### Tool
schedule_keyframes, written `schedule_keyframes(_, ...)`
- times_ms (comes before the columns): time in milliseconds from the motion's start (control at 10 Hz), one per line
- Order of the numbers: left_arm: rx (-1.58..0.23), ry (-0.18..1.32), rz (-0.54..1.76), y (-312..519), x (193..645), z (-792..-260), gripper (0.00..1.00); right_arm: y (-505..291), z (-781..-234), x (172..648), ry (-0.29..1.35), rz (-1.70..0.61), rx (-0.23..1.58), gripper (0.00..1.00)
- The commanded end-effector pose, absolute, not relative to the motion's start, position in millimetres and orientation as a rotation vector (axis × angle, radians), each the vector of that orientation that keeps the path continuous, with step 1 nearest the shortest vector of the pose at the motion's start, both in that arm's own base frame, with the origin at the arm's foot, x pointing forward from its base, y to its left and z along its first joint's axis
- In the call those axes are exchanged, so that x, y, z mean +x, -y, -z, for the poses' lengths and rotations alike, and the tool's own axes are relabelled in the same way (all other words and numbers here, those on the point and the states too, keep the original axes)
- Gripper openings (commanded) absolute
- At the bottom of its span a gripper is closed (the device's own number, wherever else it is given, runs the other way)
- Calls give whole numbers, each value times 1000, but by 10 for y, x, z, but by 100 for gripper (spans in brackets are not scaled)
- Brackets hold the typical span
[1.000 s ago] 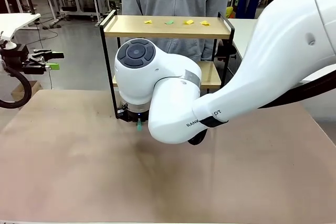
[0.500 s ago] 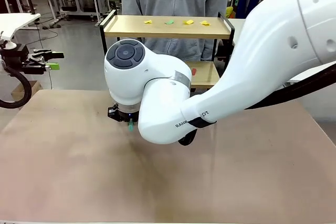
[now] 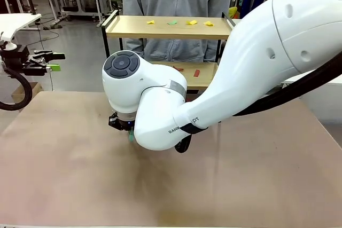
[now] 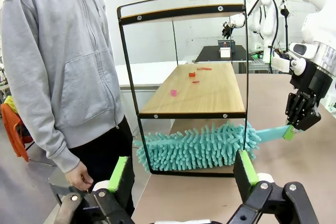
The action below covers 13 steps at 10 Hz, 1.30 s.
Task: Clean the shelf.
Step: Clean the specific section of the Shelf indicated by the human with the Duster.
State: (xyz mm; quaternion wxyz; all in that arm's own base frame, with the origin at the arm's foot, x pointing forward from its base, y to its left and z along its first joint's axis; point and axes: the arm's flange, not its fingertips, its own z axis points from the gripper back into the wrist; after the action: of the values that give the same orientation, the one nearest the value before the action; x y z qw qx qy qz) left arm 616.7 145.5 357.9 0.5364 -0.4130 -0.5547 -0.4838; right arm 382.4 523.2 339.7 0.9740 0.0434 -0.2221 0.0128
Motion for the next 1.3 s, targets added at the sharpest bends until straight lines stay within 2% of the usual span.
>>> schedule_keyframes(0,-982,1321,1157,-1455,6161,-3607,100,-5215,-3458,3805,462,-35,91,13)
schedule_keyframes(500,-982,1321,1157,-1455,6161,-3607,100,-5240,-3437,3813,455,-29,91,13)
schedule_keyframes(1200,-982,1321,1157,-1455,6161,-3607,100,-4401,-3521,3740,423,27,133,13)
